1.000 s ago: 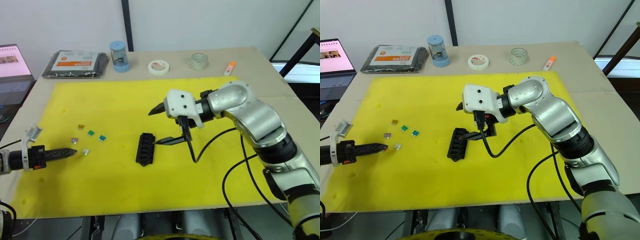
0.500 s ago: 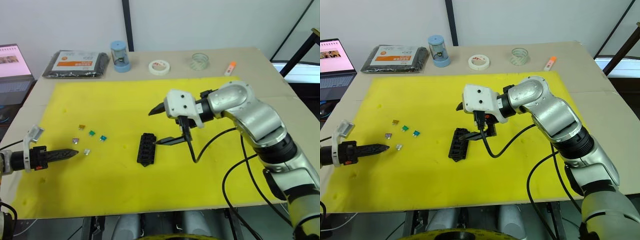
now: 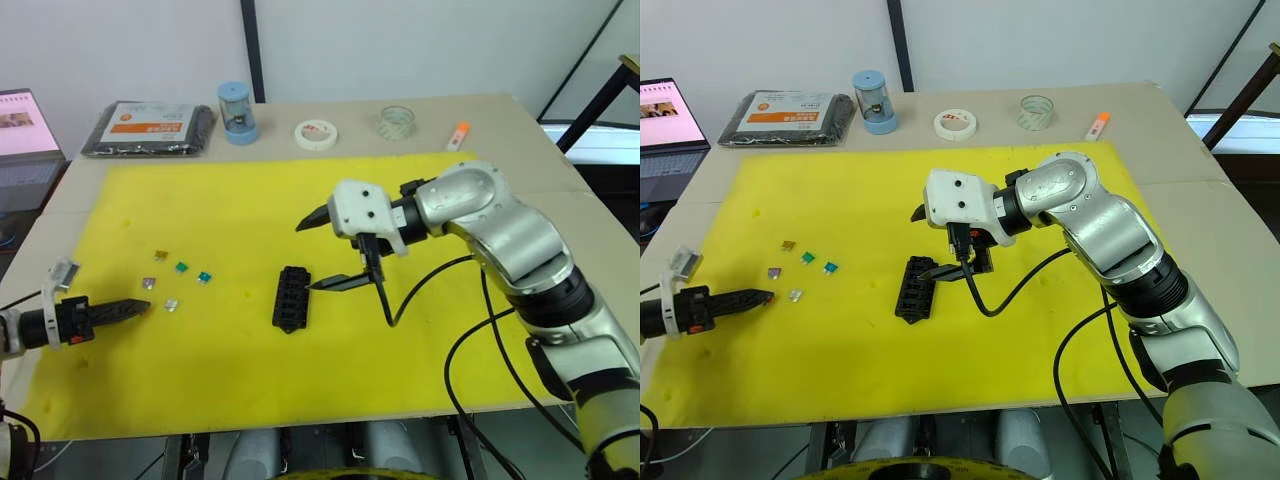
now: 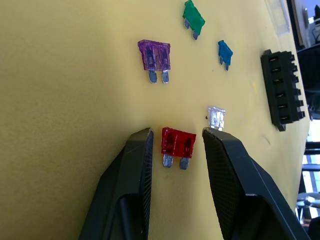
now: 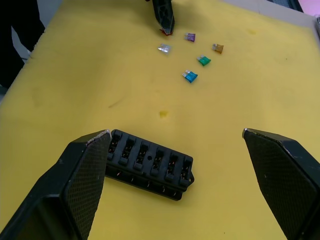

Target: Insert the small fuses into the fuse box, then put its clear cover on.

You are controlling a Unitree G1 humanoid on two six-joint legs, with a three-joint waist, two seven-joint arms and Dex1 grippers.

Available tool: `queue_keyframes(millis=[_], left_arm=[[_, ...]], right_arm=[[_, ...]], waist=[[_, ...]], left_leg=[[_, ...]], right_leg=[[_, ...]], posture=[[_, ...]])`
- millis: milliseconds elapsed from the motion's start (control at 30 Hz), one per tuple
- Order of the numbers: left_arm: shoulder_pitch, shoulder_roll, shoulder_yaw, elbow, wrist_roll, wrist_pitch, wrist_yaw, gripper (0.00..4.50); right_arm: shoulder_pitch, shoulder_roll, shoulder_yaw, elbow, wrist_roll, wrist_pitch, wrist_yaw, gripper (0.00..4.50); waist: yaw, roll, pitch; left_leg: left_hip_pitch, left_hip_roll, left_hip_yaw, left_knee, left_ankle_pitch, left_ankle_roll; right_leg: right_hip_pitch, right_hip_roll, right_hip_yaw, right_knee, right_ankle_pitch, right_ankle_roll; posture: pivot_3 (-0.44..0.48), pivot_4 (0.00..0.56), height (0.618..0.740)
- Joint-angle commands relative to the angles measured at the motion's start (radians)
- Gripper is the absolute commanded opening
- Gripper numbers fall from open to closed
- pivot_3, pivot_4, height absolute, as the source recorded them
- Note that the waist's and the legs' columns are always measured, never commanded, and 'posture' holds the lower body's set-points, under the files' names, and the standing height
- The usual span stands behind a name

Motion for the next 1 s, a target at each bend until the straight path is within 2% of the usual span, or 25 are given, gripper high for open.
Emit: queue_keyframes(millis=[33, 67, 133, 233, 1000], left_arm=[[0.031, -0.012, -0.016, -0.008, 0.001, 0.015, 0.001, 1.65], [0.035, -0.011, -0.013, -0.011, -0.001, 0.015, 0.002, 1.65], [0.042, -0.009, -0.007, -0.018, -0.005, 0.017, 0.002, 1.28], [0.049, -0.009, 0.001, -0.023, -0.008, 0.017, 0.003, 0.42], [0.081, -0.004, 0.043, -0.042, -0.042, 0.036, 0.026, 0.42]], right_arm=[[-0.022, -0.003, -0.025, -0.012, -0.001, -0.013, 0.004, 4.50], [-0.022, -0.003, -0.025, -0.012, -0.001, -0.013, 0.005, 4.50], [-0.023, -0.002, -0.025, -0.012, -0.001, -0.013, 0.006, 4.50], [-0.023, -0.001, -0.023, -0.010, -0.002, -0.014, 0.007, 4.50], [-0.025, 0.004, -0.017, 0.000, -0.007, -0.030, 0.015, 4.50]], waist=[[0.000, 0.000, 0.000], [-0.001, 0.000, 0.000], [-0.001, 0.000, 0.000], [-0.001, 0.000, 0.000], [-0.002, 0.000, 0.000]], left_leg=[[0.000, 0.000, 0.000, 0.000, 0.000, 0.000], [0.000, 0.000, 0.000, 0.000, 0.000, 0.000], [0.000, 0.000, 0.000, 0.000, 0.000, 0.000], [0.000, 0.000, 0.000, 0.000, 0.000, 0.000], [0.000, 0.001, 0.001, 0.000, 0.000, 0.000]], right_leg=[[0.000, 0.000, 0.000, 0.000, 0.000, 0.000], [0.000, 0.000, 0.000, 0.000, 0.000, 0.000], [0.000, 0.000, 0.000, 0.000, 0.000, 0.000], [-0.001, 0.000, 0.000, 0.000, 0.000, 0.000], [-0.001, 0.000, 0.000, 0.000, 0.000, 0.000]], posture=[[0.000, 0.150, 0.740], [0.000, 0.150, 0.740], [0.000, 0.150, 0.740], [0.000, 0.150, 0.740], [0.000, 0.150, 0.740]])
